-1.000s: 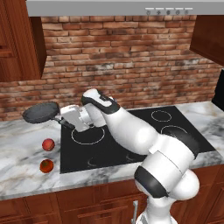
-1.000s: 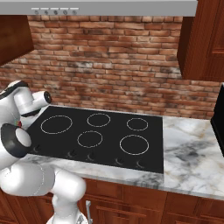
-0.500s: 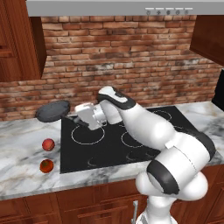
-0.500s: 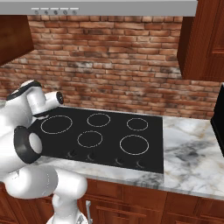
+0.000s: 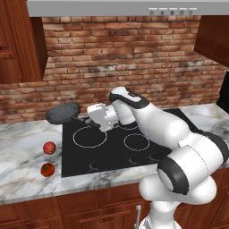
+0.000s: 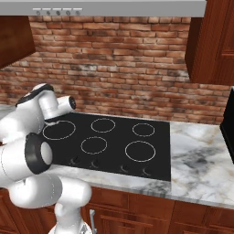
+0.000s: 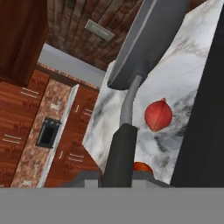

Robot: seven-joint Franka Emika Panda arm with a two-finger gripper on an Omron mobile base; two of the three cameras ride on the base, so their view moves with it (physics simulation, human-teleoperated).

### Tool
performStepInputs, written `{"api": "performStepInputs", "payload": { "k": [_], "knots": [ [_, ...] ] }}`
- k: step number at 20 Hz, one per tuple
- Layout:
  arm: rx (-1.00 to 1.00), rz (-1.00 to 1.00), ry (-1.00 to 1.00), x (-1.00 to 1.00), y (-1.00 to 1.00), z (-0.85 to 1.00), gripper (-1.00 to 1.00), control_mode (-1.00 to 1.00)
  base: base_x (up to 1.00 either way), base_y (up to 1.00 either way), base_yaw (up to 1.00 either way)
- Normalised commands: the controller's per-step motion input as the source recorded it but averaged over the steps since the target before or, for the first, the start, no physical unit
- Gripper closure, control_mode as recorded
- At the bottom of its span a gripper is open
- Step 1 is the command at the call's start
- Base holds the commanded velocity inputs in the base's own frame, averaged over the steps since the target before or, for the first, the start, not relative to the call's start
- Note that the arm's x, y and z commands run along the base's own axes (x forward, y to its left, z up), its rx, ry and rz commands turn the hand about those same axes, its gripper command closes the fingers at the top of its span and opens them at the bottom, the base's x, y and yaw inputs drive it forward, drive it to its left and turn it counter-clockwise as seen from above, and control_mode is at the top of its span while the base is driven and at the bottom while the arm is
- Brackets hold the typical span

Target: Place the pan on the front left burner on the stove. Then place the tomato and the onion in the pan and turn on the front left burner.

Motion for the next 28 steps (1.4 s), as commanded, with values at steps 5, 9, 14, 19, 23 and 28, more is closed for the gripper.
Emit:
{"api": "performStepInputs", "payload": {
  "k": [5, 9, 14, 19, 23, 28],
  "knots": [
    [-0.01, 0.00, 0.08, 0.09, -0.31, 0.00, 1.00, -1.00, 0.00, 0.00, 0.00],
    [-0.02, 0.00, 0.10, 0.03, -0.27, 0.00, 1.00, -1.00, 0.00, 0.00, 0.00],
    [-0.01, 0.00, 0.07, 0.03, -0.26, 0.00, 1.00, -1.00, 0.00, 0.00, 0.00],
    [0.00, 0.00, 0.00, 0.01, -0.17, -0.08, 1.00, -1.00, 0.00, 0.00, 0.00],
    [0.00, 0.00, 0.00, 0.00, -0.04, -0.32, 1.00, -1.00, 0.00, 0.00, 0.00],
    [0.00, 0.00, 0.00, 0.02, 0.00, -0.30, 1.00, -1.00, 0.00, 0.00, 0.00]
  ]
}}
